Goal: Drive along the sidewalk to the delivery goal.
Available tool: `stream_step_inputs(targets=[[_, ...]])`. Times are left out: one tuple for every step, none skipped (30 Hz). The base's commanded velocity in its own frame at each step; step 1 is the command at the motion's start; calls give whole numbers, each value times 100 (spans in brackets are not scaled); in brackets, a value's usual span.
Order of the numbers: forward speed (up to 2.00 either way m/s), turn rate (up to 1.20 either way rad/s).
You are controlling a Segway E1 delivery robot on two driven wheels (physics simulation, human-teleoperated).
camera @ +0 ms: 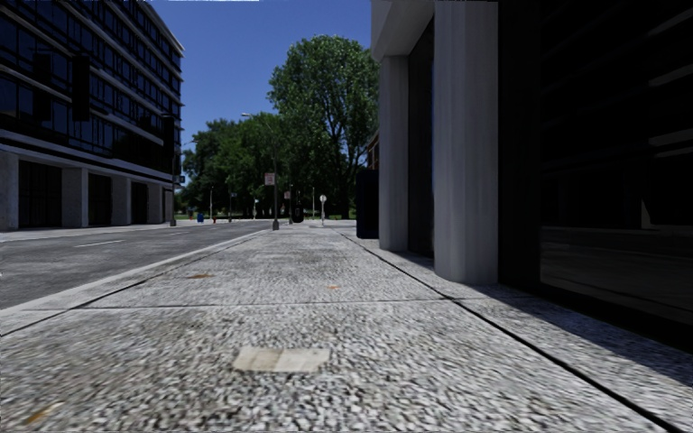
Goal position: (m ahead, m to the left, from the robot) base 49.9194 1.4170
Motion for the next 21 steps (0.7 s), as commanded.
stream_step_inputs(targets=[[200, 34], [200, 25], [200, 7], [200, 7], [200, 0], [199, 0], [198, 0], [198, 0], [198, 0], [198, 0], [198, 0], [198, 0], [198, 0], [198, 0], [198, 0], [198, 0], [198, 0], [198, 0], [198, 0], [198, 0], [198, 0]])
